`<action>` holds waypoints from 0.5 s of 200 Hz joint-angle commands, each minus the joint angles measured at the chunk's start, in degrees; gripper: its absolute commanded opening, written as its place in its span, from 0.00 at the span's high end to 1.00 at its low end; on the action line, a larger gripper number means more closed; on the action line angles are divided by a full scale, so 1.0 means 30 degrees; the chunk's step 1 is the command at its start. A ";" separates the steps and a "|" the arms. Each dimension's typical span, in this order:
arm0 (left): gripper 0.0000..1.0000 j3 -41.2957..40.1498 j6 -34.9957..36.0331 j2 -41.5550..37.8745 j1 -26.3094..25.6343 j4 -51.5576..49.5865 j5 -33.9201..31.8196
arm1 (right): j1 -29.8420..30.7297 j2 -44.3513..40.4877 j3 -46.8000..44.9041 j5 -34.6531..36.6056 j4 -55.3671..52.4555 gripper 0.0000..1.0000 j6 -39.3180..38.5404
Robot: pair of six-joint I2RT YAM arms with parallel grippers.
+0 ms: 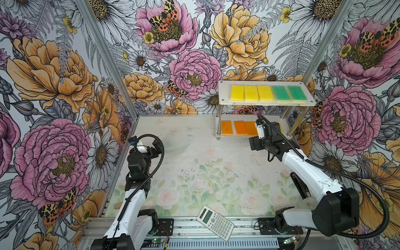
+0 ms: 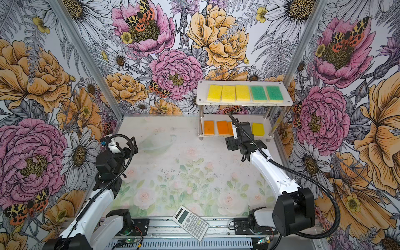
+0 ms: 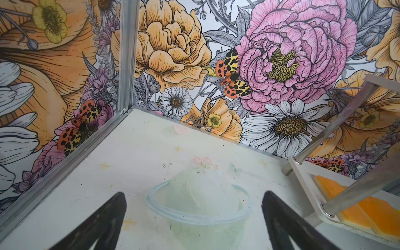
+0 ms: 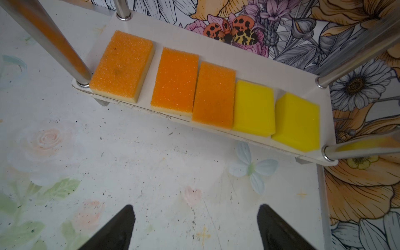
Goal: Arrange cleaning sponges on a shelf
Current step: Reset both arms
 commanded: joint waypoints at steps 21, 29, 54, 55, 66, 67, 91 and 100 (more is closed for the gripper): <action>0.01 -0.1477 0.1333 0.1095 0.0379 0.4410 0.0489 | -0.1834 -0.1733 -0.5157 -0.2464 0.9368 0.08 0.0100; 0.01 -0.1732 0.1413 0.1353 0.0442 0.5031 0.0459 | -0.2327 -0.1730 -0.6075 -0.2649 1.0719 0.08 0.0461; 0.01 -0.2019 0.1432 0.2062 0.0705 0.5816 0.0589 | -0.3807 -0.1269 -0.7943 -0.3348 1.3615 0.08 0.1574; 0.01 -0.2013 0.1431 0.2096 0.0711 0.5835 0.0619 | -0.3861 -0.1259 -0.8001 -0.3416 1.3718 0.08 0.1608; 0.01 -0.2023 0.1563 0.2341 0.0797 0.6079 0.0941 | -0.4373 -0.1006 -0.8654 -0.3888 1.4818 0.08 0.1945; 0.01 -0.2015 0.1584 0.2367 0.0800 0.6113 0.0971 | -0.4408 -0.0981 -0.8723 -0.3905 1.4949 0.08 0.1969; 0.01 -0.2021 0.1718 0.3037 0.0824 0.6682 0.1089 | -0.4954 -0.0354 -1.0004 -0.3941 1.7565 0.08 0.2173; 0.01 -0.2034 0.1694 0.3306 0.0843 0.6939 0.1059 | -0.4995 0.0024 -1.0322 -0.3788 1.8417 0.09 0.2144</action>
